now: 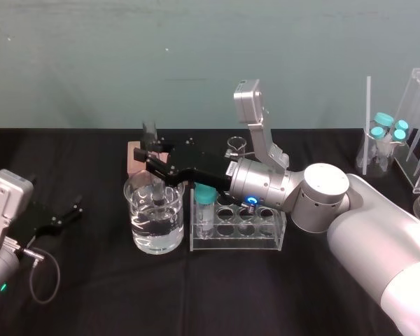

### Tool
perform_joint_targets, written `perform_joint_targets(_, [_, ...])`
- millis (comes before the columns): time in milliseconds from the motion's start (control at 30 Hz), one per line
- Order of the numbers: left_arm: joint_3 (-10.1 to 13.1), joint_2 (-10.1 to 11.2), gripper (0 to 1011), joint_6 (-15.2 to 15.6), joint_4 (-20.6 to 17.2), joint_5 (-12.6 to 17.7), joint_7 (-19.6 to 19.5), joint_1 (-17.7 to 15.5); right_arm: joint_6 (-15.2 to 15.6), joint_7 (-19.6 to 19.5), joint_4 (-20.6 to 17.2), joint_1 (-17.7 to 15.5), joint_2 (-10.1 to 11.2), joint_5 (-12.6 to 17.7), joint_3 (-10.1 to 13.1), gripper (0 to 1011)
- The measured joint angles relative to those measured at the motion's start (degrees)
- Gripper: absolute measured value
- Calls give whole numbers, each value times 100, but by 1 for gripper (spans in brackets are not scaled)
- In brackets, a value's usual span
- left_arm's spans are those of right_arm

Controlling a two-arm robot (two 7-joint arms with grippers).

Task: Hold the test tube with one hand and immerse one end into the beaker, then return it to the test tube rack.

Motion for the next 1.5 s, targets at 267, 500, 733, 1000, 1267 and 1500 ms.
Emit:
perform_joint_targets(267, [0,0,1000,0,0,0,0,0,-3,14,9,1,12,-2,6,236])
perform_joint_targets(500, [0,0,1000,0,0,0,0,0,1,21,-16,-10,21,-2,6,236])
perform_joint_targets(733, [0,0,1000,0,0,0,0,0,22,17,-83,-38,40,-1,6,236])
perform_joint_targets(1000, [0,0,1000,0,0,0,0,0,27,15,-92,-42,41,4,0,236])
perform_joint_targets(1267, [0,0,1000,0,0,0,0,0,33,7,-140,-64,60,-2,-25,236])
perform_joint_targets(1500, [0,0,1000,0,0,0,0,0,44,-22,-208,-91,88,-3,-28,236])
